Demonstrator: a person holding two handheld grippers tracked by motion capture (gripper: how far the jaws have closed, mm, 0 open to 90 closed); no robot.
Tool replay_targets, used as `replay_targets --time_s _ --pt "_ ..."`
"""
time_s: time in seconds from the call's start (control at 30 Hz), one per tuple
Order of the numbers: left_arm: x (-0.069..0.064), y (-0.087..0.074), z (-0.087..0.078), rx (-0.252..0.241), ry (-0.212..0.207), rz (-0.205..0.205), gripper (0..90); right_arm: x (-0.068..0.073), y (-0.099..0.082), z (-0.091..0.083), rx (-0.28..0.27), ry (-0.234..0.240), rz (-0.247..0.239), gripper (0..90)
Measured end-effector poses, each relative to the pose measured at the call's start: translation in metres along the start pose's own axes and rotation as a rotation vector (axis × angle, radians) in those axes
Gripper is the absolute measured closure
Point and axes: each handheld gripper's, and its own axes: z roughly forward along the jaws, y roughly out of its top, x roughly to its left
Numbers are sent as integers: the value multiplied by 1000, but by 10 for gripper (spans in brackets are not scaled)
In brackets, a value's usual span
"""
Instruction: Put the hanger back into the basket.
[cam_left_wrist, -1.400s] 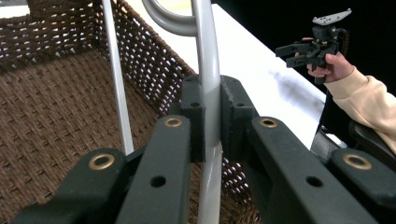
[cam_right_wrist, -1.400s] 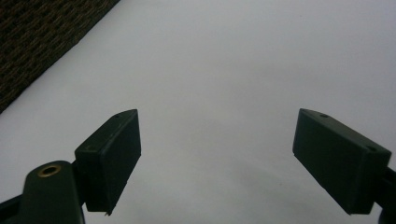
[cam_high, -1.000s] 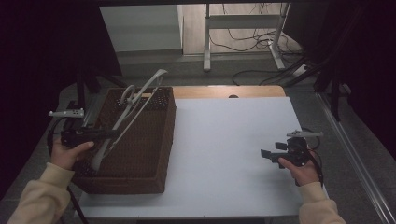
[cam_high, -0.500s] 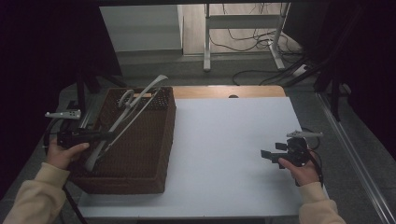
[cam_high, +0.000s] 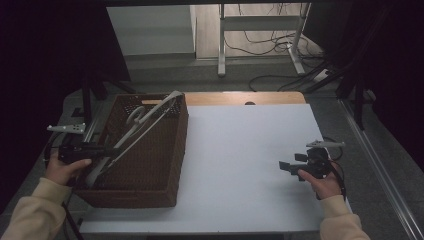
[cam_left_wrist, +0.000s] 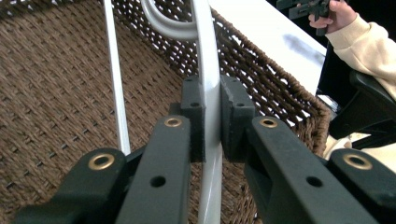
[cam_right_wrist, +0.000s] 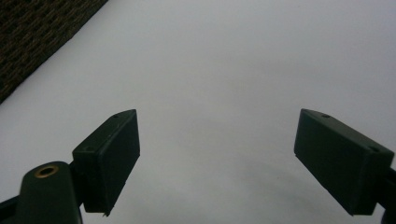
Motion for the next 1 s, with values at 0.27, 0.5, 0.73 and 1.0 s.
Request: replay_targets --time_s 0.27,0.5,0.73,1.0 --pt "5 -5 2 34 -6 3 817 0 0 1 6 1 -1 142" --pt "6 -5 4 58 25 -15 813 -1 -1 1 9 1 0 141" --pt "9 -4 6 71 143 -72 441 0 -1 1 11 1 -1 141" --pt "-7 5 9 39 214 -28 232 0 -1 1 12 0 -3 141"
